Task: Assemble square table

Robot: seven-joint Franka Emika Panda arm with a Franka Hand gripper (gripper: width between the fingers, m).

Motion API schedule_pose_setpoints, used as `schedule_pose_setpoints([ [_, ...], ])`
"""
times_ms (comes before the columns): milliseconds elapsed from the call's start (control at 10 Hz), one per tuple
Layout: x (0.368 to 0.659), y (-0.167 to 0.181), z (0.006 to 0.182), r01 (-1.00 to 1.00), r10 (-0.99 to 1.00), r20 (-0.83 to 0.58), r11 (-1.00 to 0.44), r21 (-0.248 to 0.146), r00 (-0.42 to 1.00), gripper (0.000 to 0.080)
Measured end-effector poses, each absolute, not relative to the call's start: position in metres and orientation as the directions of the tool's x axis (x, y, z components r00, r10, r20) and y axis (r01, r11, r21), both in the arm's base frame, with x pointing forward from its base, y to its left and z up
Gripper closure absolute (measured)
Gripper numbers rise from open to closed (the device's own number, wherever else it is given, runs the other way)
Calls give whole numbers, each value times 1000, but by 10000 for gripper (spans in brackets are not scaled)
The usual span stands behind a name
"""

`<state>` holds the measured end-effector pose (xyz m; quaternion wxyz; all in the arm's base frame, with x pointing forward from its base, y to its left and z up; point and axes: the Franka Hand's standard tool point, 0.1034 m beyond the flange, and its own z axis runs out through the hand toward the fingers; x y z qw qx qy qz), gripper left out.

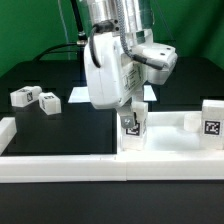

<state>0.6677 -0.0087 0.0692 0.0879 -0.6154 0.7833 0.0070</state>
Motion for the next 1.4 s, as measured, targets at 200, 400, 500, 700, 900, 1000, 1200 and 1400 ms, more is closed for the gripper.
schedule_pose_setpoints([
  [200, 667, 2, 68, -986, -992, -68, -98, -136, 108, 242],
  [400, 667, 1, 69, -955, -962, -37, -262, -142, 270, 169],
  [500, 667, 0, 69, -935, -943, -25, -324, -142, 331, 153],
  [700, 667, -2, 69, -883, -892, -2, -447, -141, 452, 150],
  [900, 665, -3, 66, -628, -632, 71, -774, -81, 771, 150],
  [1000, 663, 0, 66, -515, -518, 60, -855, -59, 853, 150],
  [1200, 668, 2, 72, -435, -439, 89, -898, -60, 894, 150],
  [1400, 668, 1, 71, -472, -475, 84, -880, -62, 876, 274],
])
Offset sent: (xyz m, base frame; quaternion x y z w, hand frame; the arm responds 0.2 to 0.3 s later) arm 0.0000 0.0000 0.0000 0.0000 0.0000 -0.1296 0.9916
